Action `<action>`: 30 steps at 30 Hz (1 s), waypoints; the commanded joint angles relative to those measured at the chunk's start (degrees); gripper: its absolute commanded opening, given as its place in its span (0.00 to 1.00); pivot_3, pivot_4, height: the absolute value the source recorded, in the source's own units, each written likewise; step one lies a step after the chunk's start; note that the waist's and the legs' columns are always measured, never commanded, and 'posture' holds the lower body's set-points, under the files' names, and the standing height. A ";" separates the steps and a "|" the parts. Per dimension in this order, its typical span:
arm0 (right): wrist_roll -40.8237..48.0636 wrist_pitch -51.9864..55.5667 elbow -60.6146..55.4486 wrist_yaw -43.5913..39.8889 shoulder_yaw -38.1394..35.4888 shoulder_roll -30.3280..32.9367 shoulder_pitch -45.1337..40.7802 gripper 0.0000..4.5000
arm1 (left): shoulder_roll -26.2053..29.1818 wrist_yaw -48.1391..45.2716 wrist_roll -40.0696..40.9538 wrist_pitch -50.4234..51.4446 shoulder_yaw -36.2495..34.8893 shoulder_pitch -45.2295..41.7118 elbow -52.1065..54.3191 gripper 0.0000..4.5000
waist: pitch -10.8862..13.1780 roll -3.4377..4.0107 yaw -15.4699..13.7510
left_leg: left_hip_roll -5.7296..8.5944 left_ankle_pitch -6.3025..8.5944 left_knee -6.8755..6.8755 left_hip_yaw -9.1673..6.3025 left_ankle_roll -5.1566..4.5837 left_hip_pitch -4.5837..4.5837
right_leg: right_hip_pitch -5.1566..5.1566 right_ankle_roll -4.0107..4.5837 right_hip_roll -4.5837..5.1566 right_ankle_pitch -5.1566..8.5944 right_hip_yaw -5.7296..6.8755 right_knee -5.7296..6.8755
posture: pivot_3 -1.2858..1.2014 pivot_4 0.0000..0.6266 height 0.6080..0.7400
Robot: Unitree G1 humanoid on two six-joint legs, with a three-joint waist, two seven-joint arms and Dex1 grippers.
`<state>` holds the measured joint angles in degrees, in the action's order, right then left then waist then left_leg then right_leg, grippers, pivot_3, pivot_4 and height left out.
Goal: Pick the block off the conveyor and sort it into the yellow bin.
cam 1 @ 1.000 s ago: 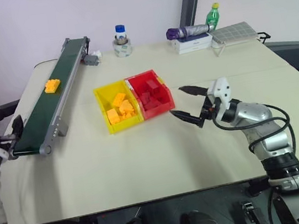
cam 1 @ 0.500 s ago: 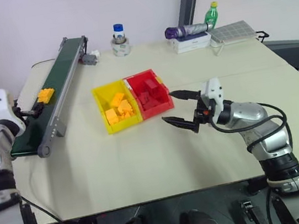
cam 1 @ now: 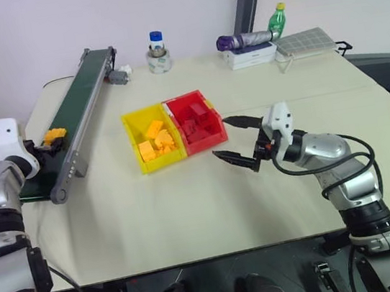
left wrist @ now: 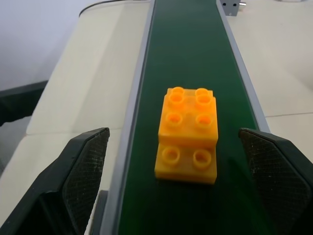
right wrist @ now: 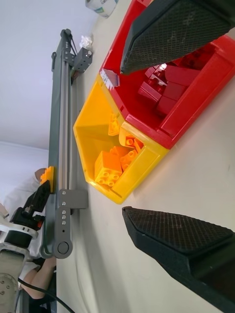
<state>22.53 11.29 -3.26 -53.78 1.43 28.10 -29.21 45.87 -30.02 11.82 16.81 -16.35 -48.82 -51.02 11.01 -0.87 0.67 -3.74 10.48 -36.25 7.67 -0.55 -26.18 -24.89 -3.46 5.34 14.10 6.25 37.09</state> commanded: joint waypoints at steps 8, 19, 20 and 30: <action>-0.76 -2.75 -1.23 0.37 -1.95 1.09 0.02 1.00 | 0.09 -0.91 2.98 2.27 -2.78 4.46 6.37 0.35 | 0.00 0.00 0.05 | 0.00 -0.02 -0.03 -0.01 0.00 0.00 | 0.00 -0.02 -0.01 -0.01 0.00 0.08 | 0.52 0.24 1.00; -0.96 -3.94 -0.54 0.55 -2.10 1.23 0.34 1.00 | -3.28 -2.50 12.70 7.00 -8.57 11.96 29.25 0.30 | -0.01 -0.01 -0.13 | -0.02 -0.03 -0.11 -0.04 0.01 0.00 | 0.05 -0.03 0.02 -0.03 0.00 0.11 | 0.52 0.24 1.00; -0.91 -4.05 -0.49 0.47 -2.11 1.25 0.34 1.00 | -3.97 -3.44 13.75 7.65 -8.08 13.08 32.88 0.30 | -0.01 -0.01 -0.12 | -0.02 -0.03 -0.13 -0.04 0.01 0.01 | 0.08 -0.04 0.03 -0.03 0.00 0.11 | 0.52 0.24 1.00; -1.45 -5.38 0.05 0.95 -2.00 1.15 0.10 1.00 | -15.82 -1.21 12.74 12.26 5.14 12.59 46.73 0.30 | -0.01 -0.01 -0.07 | -0.02 -0.02 -0.43 -0.07 0.00 0.04 | 0.28 -0.12 -0.01 -0.10 0.06 0.14 | 0.52 0.24 1.00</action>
<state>20.93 7.02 -2.07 -53.19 0.87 29.05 -28.60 30.55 -33.26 25.61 29.51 -11.80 -34.76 -5.40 11.00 -0.88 0.60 -3.76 10.48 -36.73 7.57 -0.57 -26.14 -24.61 -3.59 5.33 13.99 6.31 37.23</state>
